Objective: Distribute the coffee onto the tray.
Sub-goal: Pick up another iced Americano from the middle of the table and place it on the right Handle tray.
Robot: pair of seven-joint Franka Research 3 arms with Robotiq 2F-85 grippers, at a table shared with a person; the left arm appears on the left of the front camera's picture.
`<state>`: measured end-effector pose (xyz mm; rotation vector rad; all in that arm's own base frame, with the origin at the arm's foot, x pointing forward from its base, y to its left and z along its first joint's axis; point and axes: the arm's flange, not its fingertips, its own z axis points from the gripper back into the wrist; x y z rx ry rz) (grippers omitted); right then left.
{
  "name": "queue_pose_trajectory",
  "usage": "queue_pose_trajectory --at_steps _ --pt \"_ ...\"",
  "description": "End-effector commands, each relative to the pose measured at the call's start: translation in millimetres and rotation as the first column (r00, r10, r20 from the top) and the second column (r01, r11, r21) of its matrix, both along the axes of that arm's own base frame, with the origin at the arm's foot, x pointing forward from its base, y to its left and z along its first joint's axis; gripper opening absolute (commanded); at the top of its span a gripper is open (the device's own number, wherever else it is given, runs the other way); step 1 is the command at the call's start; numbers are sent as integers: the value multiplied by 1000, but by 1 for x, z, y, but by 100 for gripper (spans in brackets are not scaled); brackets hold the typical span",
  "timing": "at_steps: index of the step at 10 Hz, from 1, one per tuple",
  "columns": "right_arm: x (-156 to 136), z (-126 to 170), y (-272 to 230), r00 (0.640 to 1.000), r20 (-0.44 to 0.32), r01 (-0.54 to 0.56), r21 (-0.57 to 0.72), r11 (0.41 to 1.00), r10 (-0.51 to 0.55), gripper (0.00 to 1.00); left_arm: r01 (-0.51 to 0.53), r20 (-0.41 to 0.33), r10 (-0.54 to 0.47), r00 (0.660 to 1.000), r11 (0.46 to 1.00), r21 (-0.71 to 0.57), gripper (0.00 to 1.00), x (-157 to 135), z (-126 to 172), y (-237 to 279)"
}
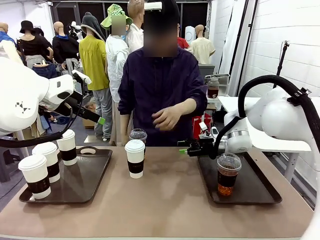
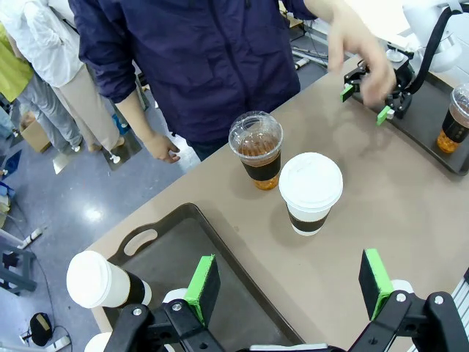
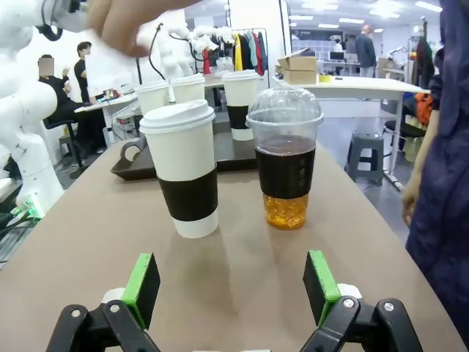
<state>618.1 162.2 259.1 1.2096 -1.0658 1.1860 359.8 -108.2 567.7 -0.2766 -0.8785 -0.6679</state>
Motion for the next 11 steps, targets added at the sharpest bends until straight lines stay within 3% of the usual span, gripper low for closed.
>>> queue_pose_trajectory --at_steps 1,7,11 --pt "8 -4 23 1000 -14 13 -3 1000 -13 100 1 -2 -1 1000 1000 -4 100 1 -1 2" --pt "8 -3 34 1000 -16 5 13 1000 -5 100 1 -2 -1 1000 1000 -4 100 1 -1 2" --pt "24 23 -29 1000 0 30 -4 1000 -30 100 1 -2 -1 1000 1000 -4 100 1 -1 2"
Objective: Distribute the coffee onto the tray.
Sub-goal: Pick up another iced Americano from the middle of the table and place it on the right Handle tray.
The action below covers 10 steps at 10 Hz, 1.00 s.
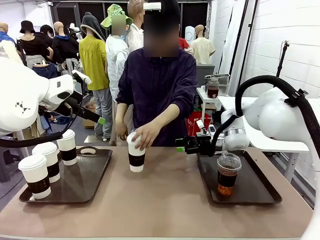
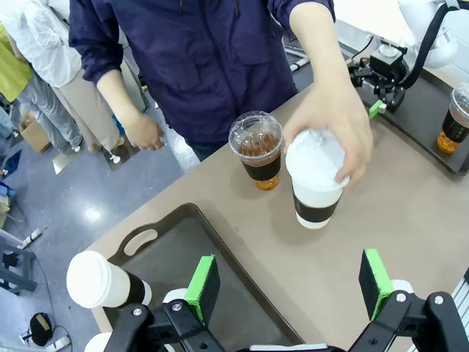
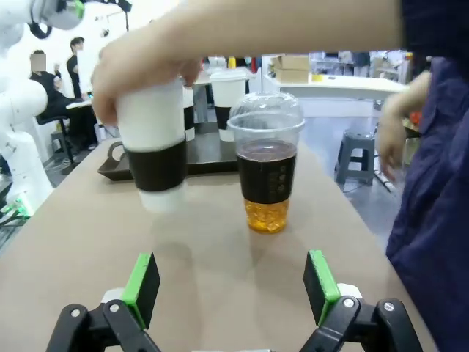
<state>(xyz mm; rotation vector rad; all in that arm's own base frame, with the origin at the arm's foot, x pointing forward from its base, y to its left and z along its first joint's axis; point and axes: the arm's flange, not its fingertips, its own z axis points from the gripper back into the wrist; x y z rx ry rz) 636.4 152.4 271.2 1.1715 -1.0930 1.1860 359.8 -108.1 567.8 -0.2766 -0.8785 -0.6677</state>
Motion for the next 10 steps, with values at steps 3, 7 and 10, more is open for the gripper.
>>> queue_pose_trajectory --at_steps 3,7,10 --pt "8 28 -67 999 -49 -3 18 1000 4 100 1 -2 -1 1000 1000 -4 100 1 -1 2" --pt "6 41 -108 997 -77 -4 10 1000 5 100 1 -2 -1 1000 1000 -4 100 1 -1 2" --pt "3 34 -110 998 -53 18 25 1000 -17 100 1 -2 -1 1000 1000 -4 100 1 -1 2"
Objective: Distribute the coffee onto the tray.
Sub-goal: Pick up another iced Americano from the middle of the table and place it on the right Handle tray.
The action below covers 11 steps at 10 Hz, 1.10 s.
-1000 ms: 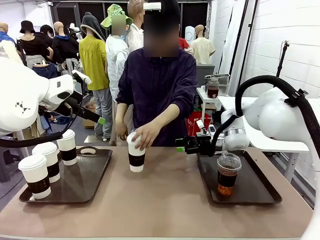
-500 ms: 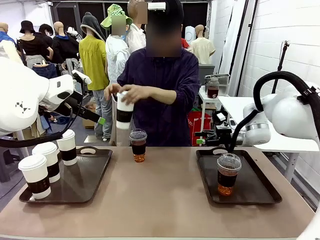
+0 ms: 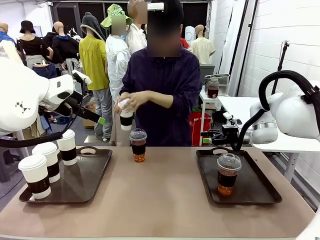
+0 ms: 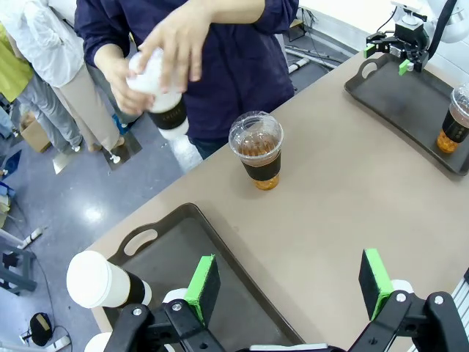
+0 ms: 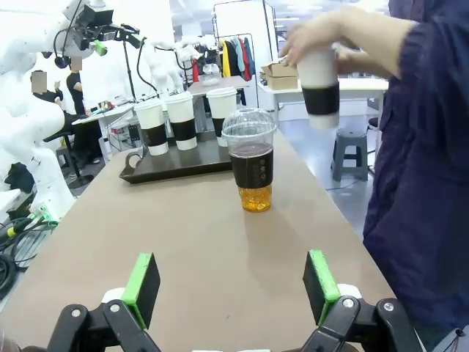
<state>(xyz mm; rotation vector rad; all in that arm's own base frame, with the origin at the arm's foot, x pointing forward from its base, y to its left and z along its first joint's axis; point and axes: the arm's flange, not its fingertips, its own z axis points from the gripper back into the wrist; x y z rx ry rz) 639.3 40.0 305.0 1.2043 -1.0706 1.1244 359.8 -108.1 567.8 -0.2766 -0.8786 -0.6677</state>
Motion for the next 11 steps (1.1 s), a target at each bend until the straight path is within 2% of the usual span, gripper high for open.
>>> queue_pose_trajectory --at_steps 1,9,11 --pt "1 0 2 1000 5 2 5 1000 -3 100 1 -2 -2 1000 1000 -4 100 1 -1 1" --pt "0 0 0 1000 0 0 0 1000 0 100 1 -2 -2 1000 1000 -4 100 1 -1 1" --pt "7 -3 20 1000 13 -1 -3 1000 1 100 1 -2 -2 1000 1000 -4 100 1 -1 1"
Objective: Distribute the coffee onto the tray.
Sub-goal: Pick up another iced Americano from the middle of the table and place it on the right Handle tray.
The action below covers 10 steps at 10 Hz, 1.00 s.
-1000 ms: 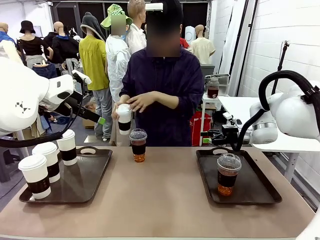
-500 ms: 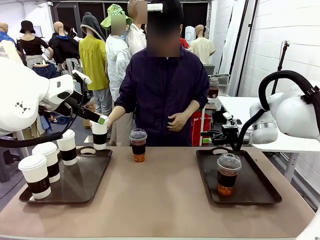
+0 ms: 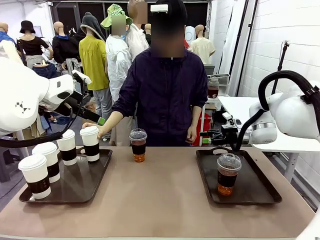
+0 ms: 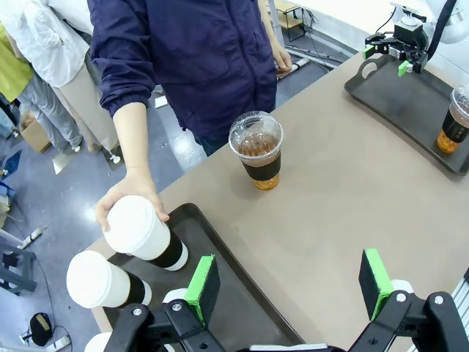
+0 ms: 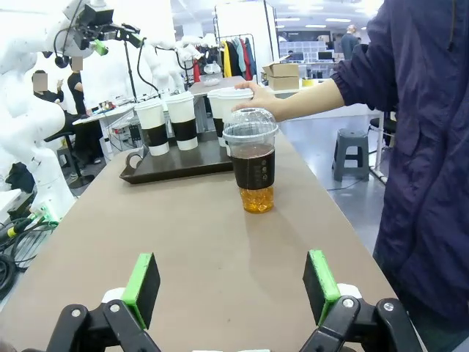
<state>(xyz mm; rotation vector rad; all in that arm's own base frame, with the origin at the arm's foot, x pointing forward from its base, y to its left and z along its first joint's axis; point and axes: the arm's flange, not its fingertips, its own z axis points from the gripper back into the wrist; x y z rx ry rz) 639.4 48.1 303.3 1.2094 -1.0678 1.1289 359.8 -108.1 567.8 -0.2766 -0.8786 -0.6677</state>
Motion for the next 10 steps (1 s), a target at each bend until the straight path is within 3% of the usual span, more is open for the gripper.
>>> queue_pose_trajectory --at_steps 1,10 --pt "10 -4 23 999 34 21 -7 1000 -21 100 1 -2 -1 1000 1000 -4 100 1 -1 2" --pt "30 -27 104 1000 0 -7 9 1000 7 100 1 -2 -1 1000 1000 -4 100 1 -1 2"
